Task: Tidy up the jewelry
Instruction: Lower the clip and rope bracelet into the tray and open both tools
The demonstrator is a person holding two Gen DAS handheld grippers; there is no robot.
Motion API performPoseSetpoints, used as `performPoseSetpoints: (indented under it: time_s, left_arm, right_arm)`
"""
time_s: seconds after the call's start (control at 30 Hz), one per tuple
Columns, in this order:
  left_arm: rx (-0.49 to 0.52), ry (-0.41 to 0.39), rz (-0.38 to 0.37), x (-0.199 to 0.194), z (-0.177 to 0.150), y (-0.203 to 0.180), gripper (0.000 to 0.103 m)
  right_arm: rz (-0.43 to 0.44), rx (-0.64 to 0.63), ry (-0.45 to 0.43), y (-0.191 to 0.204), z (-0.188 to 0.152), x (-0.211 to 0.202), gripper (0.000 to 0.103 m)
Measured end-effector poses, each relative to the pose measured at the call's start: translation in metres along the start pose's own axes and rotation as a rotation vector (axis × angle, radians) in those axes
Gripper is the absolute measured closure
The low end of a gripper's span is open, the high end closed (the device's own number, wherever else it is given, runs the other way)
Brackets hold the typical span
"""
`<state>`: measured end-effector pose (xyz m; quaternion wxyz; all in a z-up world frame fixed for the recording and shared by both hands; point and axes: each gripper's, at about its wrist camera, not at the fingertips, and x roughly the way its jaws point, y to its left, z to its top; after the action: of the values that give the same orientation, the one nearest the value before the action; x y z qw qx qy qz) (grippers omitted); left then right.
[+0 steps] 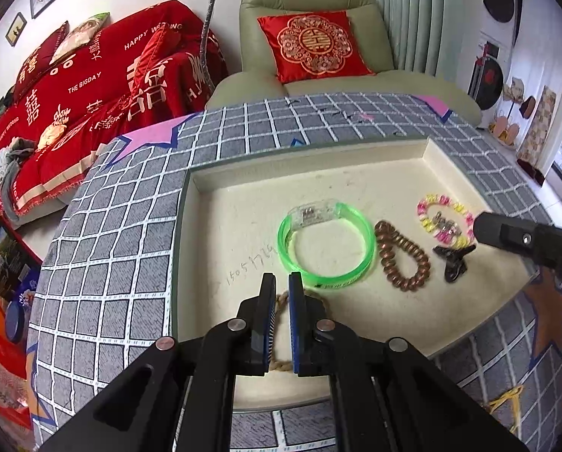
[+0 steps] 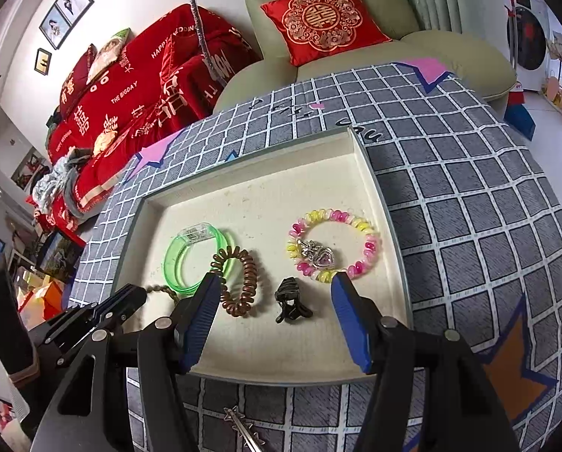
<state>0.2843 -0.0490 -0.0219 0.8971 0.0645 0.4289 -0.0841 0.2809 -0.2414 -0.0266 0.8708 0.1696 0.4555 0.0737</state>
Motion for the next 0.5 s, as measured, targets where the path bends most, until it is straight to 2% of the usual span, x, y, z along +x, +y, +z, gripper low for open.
performPoseSetpoints:
  time_s: [0.27, 0.5]
  left_arm:
    - [-0.02, -0.054, 0.008, -0.017, 0.01, 0.0, 0.086]
    - [-0.049, -0.042, 0.006, -0.025, 0.006, 0.005, 0.086]
  right_arm:
    - [-0.01, 0.026, -0.046, -0.007, 0.002, -0.017, 0.038]
    - [-0.012, 0.054, -0.044, -0.016, -0.002, -0.024, 0.038]
